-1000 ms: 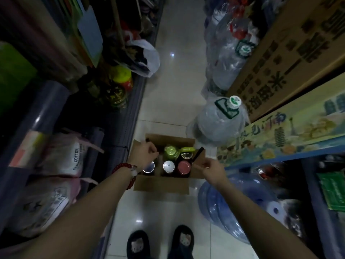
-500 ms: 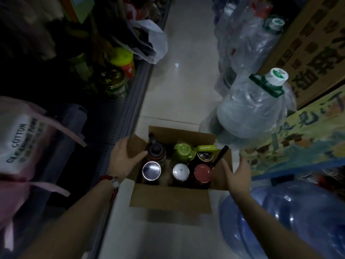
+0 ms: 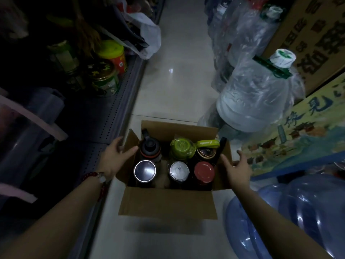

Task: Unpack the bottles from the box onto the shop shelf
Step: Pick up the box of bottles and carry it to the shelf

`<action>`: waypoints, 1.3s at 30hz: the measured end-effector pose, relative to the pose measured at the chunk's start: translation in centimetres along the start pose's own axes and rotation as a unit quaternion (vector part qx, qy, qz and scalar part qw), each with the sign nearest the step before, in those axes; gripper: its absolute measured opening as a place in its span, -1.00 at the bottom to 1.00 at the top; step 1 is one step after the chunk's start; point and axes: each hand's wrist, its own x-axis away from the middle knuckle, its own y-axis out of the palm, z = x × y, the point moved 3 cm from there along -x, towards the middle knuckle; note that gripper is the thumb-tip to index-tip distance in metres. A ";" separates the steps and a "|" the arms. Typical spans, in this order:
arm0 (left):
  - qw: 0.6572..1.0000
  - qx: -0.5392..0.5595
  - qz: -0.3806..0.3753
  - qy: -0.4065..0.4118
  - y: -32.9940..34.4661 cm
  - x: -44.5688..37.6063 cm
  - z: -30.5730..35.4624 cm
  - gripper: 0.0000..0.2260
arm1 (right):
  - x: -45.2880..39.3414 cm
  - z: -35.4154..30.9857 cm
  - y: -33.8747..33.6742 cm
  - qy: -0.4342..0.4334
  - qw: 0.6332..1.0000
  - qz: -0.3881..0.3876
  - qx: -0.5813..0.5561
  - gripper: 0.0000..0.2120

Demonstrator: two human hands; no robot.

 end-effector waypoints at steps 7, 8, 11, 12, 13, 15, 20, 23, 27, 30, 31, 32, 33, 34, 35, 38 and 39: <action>0.999 -0.010 -0.016 0.027 2.0 0.4 0.0 -0.47 | -0.1 0.4 1.2 -0.048 0.995 -0.088 0.006 -0.32; 0.999 -0.017 -0.017 0.027 2.1 0.3 -0.1 -0.47 | -0.2 0.4 1.2 -0.059 0.994 -0.088 0.008 -0.31; 1.000 -0.017 -0.014 0.011 1.8 -0.1 -0.4 -0.52 | -0.4 0.2 1.1 -0.092 0.993 -0.075 0.030 -0.33; 1.000 -0.006 -0.016 0.001 1.7 -0.2 -0.7 -0.54 | -0.4 0.2 1.1 -0.100 0.992 -0.073 0.038 -0.34; 1.000 0.004 -0.018 -0.010 1.5 -0.3 -0.9 -0.58 | -0.3 0.2 1.1 -0.106 0.991 -0.070 0.044 -0.35; 0.999 0.011 -0.022 -0.027 1.3 -0.2 -1.2 -0.67 | -0.2 0.2 1.0 -0.115 0.990 -0.062 0.049 -0.37; 0.998 0.044 -0.034 -0.038 1.0 0.8 -0.9 -0.74 | 0.9 -0.2 0.8 -0.106 0.992 -0.046 0.052 -0.47; 0.997 0.046 -0.053 -0.038 0.7 1.8 0.0 -0.74 | 1.9 -1.1 0.1 -0.094 0.993 -0.051 0.055 -0.48; 0.996 0.055 -0.058 -0.043 -0.5 3.1 2.5 -0.73 | 3.3 -3.4 -2.6 -0.070 0.993 -0.057 0.074 -0.47; 0.996 0.048 -0.053 -0.046 -2.0 4.7 5.5 -0.74 | 4.5 -6.0 -5.7 -0.052 0.993 -0.072 0.076 -0.47; 0.997 0.045 -0.051 -0.048 -2.7 5.3 6.6 -0.75 | 4.9 -7.1 -6.9 -0.046 0.993 -0.077 0.078 -0.46; 0.997 0.041 -0.050 -0.050 -3.4 5.9 7.8 -0.77 | 5.3 -8.2 -8.1 -0.040 0.993 -0.080 0.077 -0.46; 0.997 0.037 -0.052 -0.053 -4.0 6.5 9.1 -0.78 | 5.7 -9.5 -9.3 -0.034 0.993 -0.082 0.072 -0.46; 0.996 0.034 -0.055 -0.057 -4.7 7.1 10.4 -0.79 | 6.0 -10.8 -10.5 -0.029 0.994 -0.083 0.066 -0.46; 0.996 0.032 -0.057 -0.061 -5.3 7.7 11.9 -0.80 | 6.3 -12.2 -11.8 -0.026 0.994 -0.083 0.060 -0.46; 0.997 0.022 -0.049 -0.056 -7.1 9.7 16.5 -0.84 | 7.1 -16.3 -15.5 -0.029 0.995 -0.083 0.047 -0.45; 0.997 0.017 -0.045 -0.052 -7.7 10.4 18.2 -0.84 | 7.3 -17.7 -16.8 -0.030 0.995 -0.080 0.050 -0.45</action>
